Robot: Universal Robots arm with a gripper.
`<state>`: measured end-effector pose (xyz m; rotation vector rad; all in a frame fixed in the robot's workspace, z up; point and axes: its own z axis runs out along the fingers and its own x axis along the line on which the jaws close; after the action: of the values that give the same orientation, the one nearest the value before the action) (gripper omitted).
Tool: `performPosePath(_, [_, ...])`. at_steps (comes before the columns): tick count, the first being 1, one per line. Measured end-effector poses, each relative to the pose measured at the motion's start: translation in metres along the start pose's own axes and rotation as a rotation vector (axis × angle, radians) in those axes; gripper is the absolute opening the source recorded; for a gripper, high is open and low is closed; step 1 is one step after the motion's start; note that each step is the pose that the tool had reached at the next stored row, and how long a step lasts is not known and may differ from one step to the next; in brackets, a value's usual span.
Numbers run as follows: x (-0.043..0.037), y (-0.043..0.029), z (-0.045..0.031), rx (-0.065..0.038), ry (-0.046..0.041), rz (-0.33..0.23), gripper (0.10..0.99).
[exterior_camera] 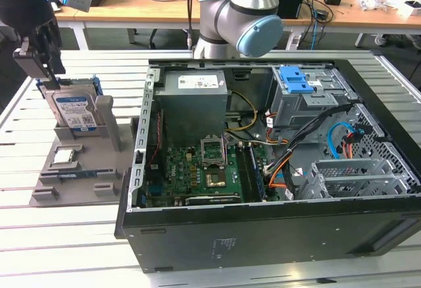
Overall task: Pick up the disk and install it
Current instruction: 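Pick up the disk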
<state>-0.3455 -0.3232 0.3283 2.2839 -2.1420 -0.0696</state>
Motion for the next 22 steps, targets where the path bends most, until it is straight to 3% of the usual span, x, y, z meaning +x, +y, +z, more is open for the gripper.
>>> performPosePath(19, [0.0006,-0.0013,0.0405,0.000,0.0005,-0.013,0.537])
performPosePath(22, [0.0006,-0.0013,0.0417,-0.001,0.0007,-0.014,0.537])
